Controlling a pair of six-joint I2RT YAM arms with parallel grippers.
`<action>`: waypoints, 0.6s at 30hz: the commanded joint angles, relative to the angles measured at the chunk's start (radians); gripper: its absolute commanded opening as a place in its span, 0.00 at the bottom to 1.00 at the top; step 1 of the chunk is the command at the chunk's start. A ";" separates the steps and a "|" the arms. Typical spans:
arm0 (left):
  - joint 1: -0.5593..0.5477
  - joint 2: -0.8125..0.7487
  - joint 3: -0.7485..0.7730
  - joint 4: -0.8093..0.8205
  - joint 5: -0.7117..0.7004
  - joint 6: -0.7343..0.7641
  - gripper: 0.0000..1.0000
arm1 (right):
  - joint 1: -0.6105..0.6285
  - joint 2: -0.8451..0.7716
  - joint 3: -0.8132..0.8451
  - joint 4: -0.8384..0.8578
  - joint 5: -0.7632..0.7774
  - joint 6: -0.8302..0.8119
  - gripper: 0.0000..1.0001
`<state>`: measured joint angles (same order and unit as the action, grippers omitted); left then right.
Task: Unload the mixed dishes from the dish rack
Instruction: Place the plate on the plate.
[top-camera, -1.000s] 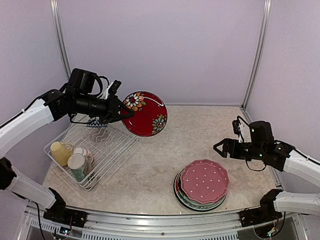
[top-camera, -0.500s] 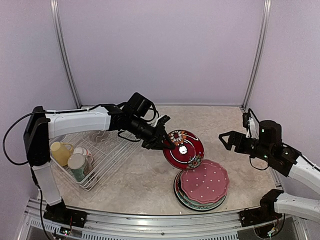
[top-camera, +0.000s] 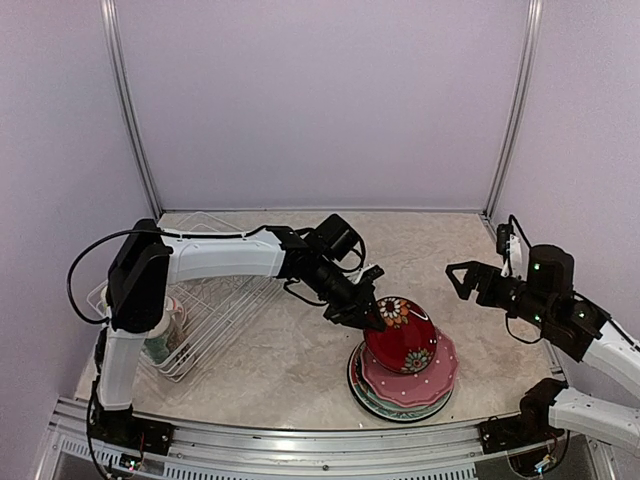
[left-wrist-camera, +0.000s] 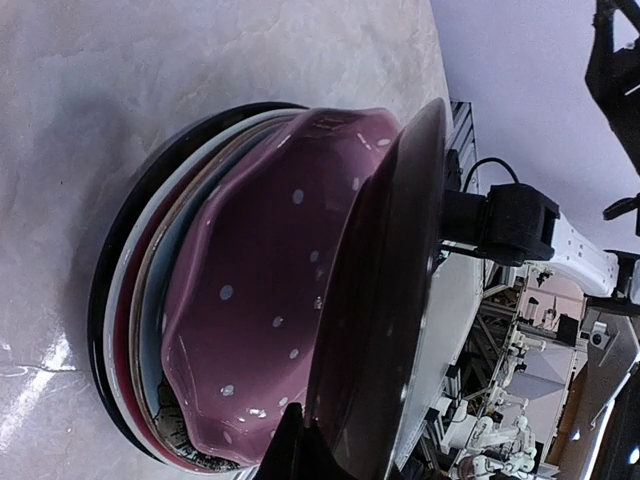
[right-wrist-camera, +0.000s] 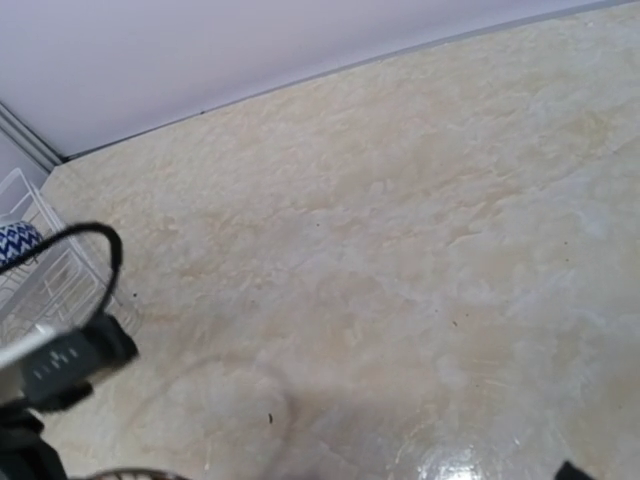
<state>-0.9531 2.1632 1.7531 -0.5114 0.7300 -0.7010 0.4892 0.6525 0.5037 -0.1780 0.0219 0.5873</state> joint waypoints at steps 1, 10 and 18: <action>-0.010 0.025 0.061 -0.050 0.010 0.038 0.00 | -0.008 -0.016 -0.024 -0.020 0.017 -0.018 1.00; -0.033 0.071 0.122 -0.147 -0.056 0.064 0.11 | -0.009 0.005 -0.028 0.000 -0.003 -0.011 1.00; -0.034 0.031 0.102 -0.184 -0.124 0.101 0.32 | -0.011 0.019 -0.031 0.011 -0.009 -0.001 1.00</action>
<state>-0.9806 2.2292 1.8416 -0.6666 0.6407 -0.6392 0.4877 0.6655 0.4911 -0.1814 0.0177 0.5812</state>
